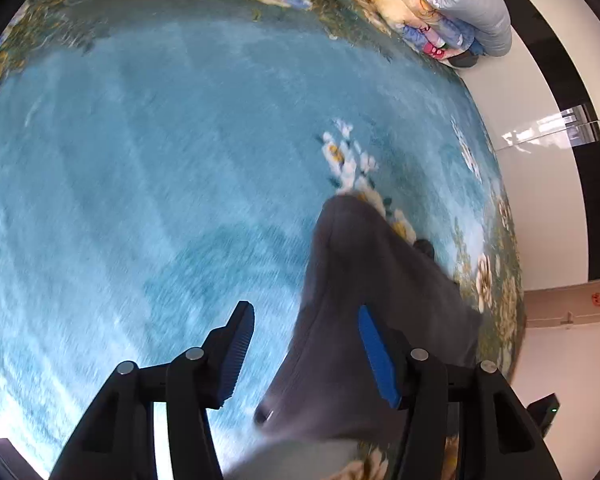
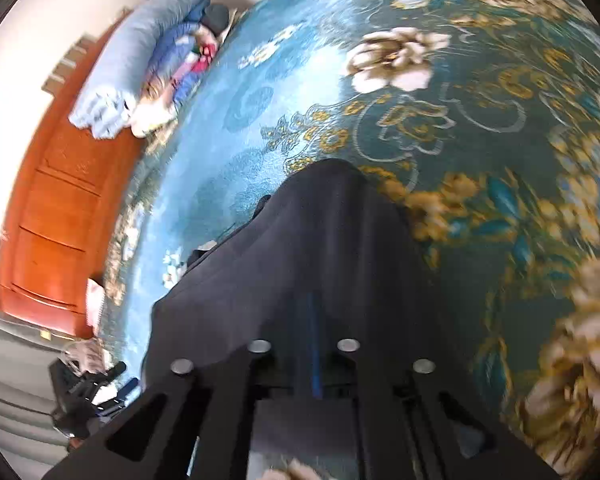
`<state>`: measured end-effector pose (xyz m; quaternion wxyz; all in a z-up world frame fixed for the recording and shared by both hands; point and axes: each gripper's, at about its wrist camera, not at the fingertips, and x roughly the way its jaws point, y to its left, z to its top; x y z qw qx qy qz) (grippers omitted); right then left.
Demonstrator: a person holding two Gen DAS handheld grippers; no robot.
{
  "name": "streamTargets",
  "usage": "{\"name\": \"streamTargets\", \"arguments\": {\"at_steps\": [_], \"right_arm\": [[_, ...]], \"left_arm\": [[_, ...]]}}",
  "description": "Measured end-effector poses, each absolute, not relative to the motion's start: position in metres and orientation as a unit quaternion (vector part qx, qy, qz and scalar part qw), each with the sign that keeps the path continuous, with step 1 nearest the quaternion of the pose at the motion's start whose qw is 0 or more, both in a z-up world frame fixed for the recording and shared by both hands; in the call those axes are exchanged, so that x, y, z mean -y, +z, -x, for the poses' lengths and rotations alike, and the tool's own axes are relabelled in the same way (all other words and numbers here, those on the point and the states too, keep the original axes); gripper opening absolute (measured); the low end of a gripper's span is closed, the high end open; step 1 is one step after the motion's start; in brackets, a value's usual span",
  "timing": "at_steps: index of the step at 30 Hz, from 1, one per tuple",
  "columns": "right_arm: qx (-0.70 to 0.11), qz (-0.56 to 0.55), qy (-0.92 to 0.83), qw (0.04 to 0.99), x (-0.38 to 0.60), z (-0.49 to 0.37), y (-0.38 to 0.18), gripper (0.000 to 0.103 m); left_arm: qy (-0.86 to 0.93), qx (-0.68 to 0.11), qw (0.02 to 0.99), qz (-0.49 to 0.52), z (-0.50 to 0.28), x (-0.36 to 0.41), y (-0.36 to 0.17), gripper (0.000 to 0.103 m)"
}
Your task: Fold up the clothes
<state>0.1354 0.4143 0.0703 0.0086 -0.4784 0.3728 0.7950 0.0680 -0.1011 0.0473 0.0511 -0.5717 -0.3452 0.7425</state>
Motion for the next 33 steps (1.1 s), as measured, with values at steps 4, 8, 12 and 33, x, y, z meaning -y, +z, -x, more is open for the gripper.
{"name": "streamTargets", "arguments": {"at_steps": [4, 8, 12, 33], "right_arm": [[-0.405, 0.475, 0.781, 0.023, -0.421, -0.171, 0.062, 0.026], [-0.458, 0.454, 0.763, 0.034, -0.43, -0.199, 0.057, 0.047], [-0.492, 0.441, 0.75, 0.031, -0.431, -0.222, 0.05, 0.063], [-0.611, 0.375, 0.698, 0.0, -0.437, -0.214, -0.029, 0.073]], "left_arm": [[0.71, 0.408, 0.046, 0.573, -0.09, 0.109, 0.035, 0.065], [0.695, 0.43, 0.05, 0.573, -0.101, 0.093, 0.039, 0.08], [0.669, 0.452, 0.044, 0.589, -0.108, 0.067, 0.032, 0.085], [0.654, 0.549, 0.01, 0.521, -0.14, 0.033, -0.031, 0.083]]}}
